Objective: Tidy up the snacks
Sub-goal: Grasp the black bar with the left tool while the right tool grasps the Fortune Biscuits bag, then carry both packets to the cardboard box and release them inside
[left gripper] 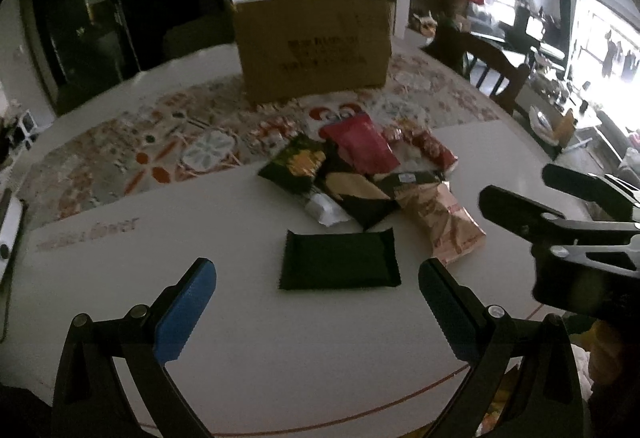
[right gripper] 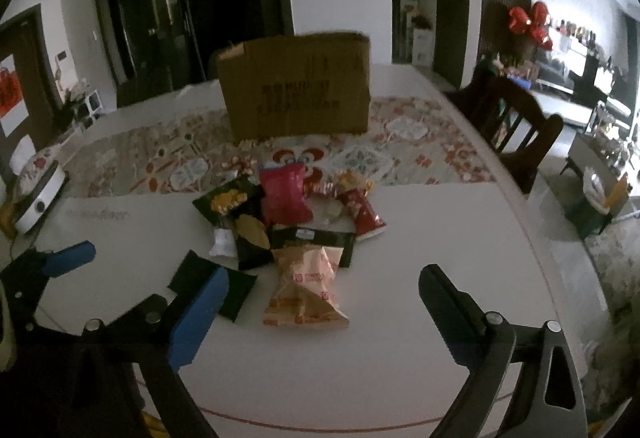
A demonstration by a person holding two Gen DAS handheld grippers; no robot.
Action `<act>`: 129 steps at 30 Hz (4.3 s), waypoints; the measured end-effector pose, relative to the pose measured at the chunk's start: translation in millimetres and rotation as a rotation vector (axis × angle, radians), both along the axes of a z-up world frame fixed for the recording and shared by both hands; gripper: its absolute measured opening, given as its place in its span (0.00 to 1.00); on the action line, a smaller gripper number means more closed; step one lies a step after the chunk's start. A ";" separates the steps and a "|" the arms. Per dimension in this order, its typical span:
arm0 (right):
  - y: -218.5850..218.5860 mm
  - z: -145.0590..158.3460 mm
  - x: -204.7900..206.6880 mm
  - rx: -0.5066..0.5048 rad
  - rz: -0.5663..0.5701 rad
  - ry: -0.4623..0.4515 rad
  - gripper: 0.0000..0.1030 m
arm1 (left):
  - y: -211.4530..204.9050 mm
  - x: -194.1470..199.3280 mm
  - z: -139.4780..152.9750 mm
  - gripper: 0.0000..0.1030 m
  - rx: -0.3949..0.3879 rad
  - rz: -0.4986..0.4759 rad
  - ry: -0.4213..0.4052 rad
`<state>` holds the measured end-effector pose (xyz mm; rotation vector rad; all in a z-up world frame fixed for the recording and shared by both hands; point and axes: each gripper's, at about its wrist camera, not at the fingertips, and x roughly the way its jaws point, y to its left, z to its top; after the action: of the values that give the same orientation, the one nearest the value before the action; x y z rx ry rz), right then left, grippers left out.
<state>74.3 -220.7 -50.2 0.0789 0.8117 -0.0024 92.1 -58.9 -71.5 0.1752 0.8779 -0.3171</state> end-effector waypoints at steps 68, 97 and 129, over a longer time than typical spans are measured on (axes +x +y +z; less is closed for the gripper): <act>9.9 -55.6 38.6 0.049 0.083 0.232 0.46 | 5.9 34.6 -32.5 0.92 -0.058 -0.007 0.158; 15.4 -64.8 49.3 -0.017 0.062 0.276 0.46 | 4.6 61.1 -61.6 0.89 -0.025 -0.044 0.206; 7.0 -3.7 36.1 0.007 0.074 0.022 0.46 | 1.0 43.6 26.3 0.71 -0.093 -0.039 -0.055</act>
<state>110.4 -213.7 -53.8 0.0559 0.8366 0.0693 135.7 -57.9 -45.1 0.1142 0.8039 -0.3869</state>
